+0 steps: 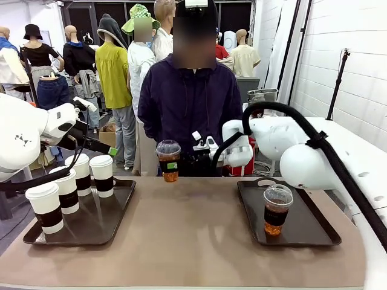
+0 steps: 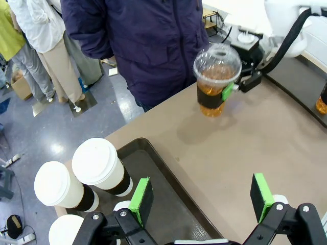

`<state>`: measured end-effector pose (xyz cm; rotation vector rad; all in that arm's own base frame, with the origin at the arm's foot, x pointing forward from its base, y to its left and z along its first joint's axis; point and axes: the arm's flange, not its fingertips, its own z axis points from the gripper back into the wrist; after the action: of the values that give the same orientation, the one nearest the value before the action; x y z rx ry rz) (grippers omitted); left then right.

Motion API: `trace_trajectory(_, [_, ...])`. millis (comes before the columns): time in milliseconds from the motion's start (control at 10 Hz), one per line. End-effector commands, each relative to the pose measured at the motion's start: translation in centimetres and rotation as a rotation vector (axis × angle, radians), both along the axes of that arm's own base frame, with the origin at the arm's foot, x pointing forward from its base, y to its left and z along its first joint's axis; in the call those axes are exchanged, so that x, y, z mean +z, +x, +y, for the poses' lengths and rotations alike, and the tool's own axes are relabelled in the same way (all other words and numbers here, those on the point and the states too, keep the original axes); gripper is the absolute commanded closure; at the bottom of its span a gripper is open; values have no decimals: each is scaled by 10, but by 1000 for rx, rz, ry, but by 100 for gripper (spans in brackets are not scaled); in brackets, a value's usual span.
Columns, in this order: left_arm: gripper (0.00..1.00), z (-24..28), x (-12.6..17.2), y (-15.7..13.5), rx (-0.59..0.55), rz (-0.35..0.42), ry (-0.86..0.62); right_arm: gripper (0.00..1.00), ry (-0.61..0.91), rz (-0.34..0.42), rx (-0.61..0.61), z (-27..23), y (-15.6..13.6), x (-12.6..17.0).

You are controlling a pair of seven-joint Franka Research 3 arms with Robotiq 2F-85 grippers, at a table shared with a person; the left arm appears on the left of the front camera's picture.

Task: Distribute the coffee onto the tray.
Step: Pick up another iced Americano from the middle of the table and place it on the right Handle tray.

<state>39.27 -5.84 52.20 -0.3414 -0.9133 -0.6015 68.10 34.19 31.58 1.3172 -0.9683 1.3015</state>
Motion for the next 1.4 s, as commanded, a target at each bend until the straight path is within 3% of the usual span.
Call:
trace_trajectory(0, [0,1,0,0,-1,4,0,48,-16,16,6,-31,-18,23])
trace_trajectory(700, [0,1,0,0,-1,4,0,48,-46,13,-122,-160,-37,47])
trace_trajectory(1100, [0,1,0,0,-1,4,0,48,-43,26,-146,-179,-44,43])
trace_trajectory(1300, [0,1,0,0,-1,4,0,48,-90,29,-152,-191,-32,40])
